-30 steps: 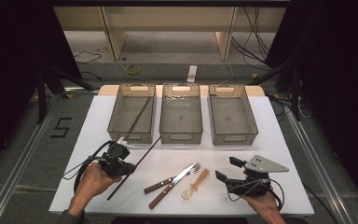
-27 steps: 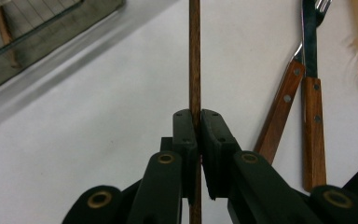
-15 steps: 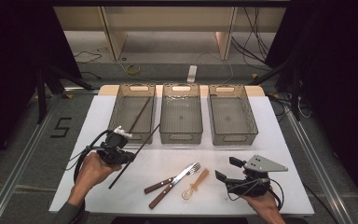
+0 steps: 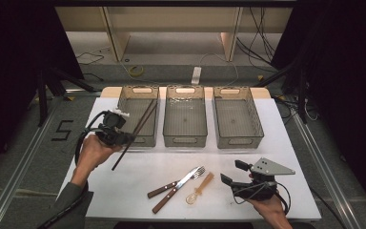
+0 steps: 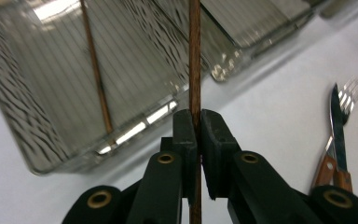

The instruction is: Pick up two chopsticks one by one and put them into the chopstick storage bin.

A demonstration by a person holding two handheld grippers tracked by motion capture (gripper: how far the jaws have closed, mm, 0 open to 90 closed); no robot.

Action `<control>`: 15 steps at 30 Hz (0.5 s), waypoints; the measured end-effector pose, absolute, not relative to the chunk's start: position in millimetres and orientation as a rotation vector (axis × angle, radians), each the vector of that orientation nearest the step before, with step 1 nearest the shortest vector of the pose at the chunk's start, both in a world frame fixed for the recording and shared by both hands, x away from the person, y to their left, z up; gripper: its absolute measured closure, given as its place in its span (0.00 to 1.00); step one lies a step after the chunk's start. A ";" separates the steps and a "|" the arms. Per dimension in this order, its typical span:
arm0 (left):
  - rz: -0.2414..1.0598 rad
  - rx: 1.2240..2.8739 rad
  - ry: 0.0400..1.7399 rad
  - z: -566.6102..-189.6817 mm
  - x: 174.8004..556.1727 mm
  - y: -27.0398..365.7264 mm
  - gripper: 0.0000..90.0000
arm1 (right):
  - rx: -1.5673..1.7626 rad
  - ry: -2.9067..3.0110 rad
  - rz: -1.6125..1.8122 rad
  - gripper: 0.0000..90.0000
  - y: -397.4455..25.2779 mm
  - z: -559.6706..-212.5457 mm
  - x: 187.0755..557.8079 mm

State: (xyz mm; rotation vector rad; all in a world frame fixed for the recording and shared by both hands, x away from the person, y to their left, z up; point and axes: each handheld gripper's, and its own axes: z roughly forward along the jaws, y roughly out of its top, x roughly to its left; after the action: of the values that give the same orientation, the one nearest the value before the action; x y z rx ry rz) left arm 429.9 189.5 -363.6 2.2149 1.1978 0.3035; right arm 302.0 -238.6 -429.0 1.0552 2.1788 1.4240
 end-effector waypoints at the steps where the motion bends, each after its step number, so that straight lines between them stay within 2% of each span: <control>1: 0.316 2.205 1.201 -360.6 433.4 191.0 0.94 | 1.055 2.179 1.424 0.30 -238.5 -429.1 302.1; 15: 0.425 2.141 1.248 -335.4 480.0 193.9 0.94 | 1.049 2.187 1.426 0.30 -237.9 -429.6 302.3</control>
State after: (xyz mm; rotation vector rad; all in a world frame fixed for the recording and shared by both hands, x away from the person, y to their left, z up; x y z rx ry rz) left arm 480.0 193.9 -335.4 2.1410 1.2483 0.4251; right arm 302.3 -237.9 -429.6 1.0495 2.1871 1.4260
